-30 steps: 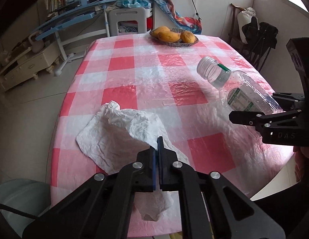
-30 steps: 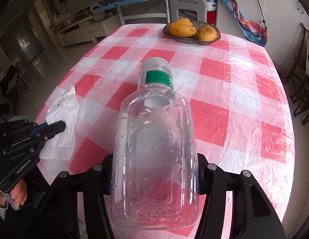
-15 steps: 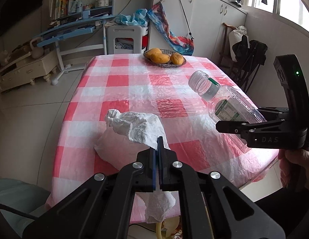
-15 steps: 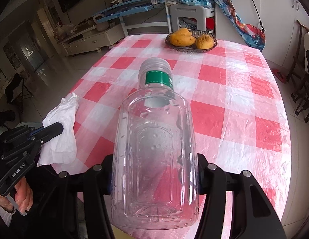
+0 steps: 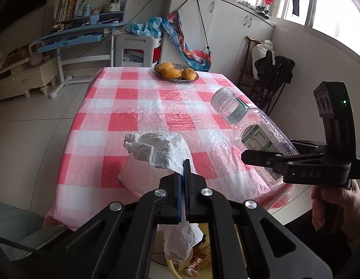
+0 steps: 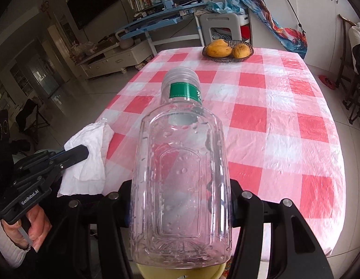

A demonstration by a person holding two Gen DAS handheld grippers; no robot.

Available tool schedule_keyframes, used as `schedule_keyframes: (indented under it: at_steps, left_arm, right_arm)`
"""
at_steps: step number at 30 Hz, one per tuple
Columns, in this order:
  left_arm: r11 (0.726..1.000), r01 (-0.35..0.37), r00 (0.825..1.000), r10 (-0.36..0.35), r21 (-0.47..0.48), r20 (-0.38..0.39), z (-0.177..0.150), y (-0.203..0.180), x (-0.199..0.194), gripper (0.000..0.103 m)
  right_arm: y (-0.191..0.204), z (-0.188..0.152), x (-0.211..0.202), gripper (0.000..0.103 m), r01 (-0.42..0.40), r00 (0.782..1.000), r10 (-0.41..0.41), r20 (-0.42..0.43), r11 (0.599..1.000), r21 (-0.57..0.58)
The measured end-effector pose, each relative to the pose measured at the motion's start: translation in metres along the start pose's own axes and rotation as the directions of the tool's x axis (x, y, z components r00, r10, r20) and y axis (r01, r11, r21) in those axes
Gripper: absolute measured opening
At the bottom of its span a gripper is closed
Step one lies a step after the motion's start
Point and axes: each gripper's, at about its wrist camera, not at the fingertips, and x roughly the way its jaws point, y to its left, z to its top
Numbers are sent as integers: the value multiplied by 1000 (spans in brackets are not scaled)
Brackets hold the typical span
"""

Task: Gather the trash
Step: 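Carry the tissue and bottle over the yellow basin and open both tools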

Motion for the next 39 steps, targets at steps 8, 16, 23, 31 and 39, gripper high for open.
schedule_keyframes:
  at_steps: [8, 16, 23, 31, 39]
  left_arm:
    - [999, 10, 1000, -10, 31, -2, -17, -12, -16, 3]
    - [998, 37, 999, -36, 50, -19, -27, -23, -21, 3]
    - [993, 81, 995, -76, 86, -64, -41, -36, -22, 3]
    - [978, 159, 973, -132, 136, -187, -63, -55, -16, 10]
    - [983, 166, 972, -150, 76, -180, -65, -45, -28, 40]
  right_arm:
    - [16, -32, -18, 55, -42, 999, 42, 20, 999, 24]
    - [21, -47, -29, 55, -57, 998, 55, 42, 997, 43]
    - [21, -55, -35, 55, -69, 997, 66, 47, 996, 61]
    - [28, -78, -52, 55, -65, 997, 61, 49, 994, 93]
    - [42, -104, -45, 55, -7, 999, 10, -34, 997, 83]
